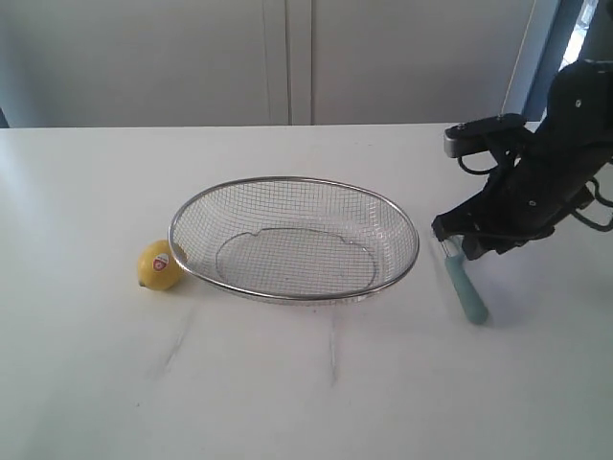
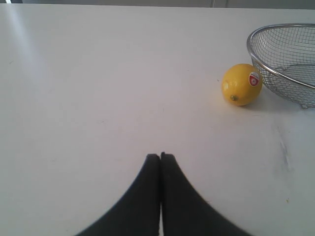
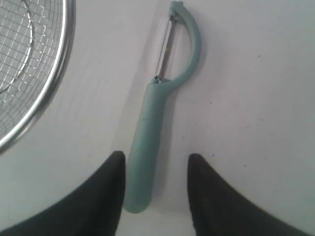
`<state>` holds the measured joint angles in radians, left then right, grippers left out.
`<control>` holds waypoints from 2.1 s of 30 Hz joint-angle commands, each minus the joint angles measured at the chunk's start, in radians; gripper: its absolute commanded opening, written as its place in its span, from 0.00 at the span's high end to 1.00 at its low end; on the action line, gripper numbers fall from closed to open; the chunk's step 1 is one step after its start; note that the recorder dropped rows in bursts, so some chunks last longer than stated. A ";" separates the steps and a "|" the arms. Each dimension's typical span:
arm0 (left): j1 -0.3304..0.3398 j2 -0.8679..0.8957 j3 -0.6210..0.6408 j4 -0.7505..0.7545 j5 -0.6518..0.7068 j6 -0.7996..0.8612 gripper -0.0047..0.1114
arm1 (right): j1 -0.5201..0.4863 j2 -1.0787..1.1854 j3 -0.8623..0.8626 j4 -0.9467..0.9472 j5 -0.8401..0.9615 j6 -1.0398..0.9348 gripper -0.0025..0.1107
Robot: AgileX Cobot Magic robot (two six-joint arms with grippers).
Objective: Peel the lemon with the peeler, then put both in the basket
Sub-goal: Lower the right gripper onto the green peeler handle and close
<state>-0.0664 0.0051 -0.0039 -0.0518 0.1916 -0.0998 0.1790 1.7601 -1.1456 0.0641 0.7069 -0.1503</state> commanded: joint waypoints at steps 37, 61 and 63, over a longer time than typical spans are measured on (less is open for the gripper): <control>-0.004 -0.005 0.004 -0.005 -0.003 0.000 0.96 | 0.004 0.173 -0.010 0.046 -0.069 -0.033 0.56; -0.004 -0.005 0.004 -0.005 -0.003 0.000 0.96 | 0.004 0.198 -0.008 0.050 -0.073 -0.033 0.60; -0.004 -0.005 0.004 -0.005 -0.003 0.000 0.96 | 0.004 0.198 -0.008 0.050 -0.073 -0.033 0.64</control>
<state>-0.0664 0.0051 -0.0039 -0.0518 0.1916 -0.0998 0.1796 1.9555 -1.1480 0.1167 0.6371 -0.1752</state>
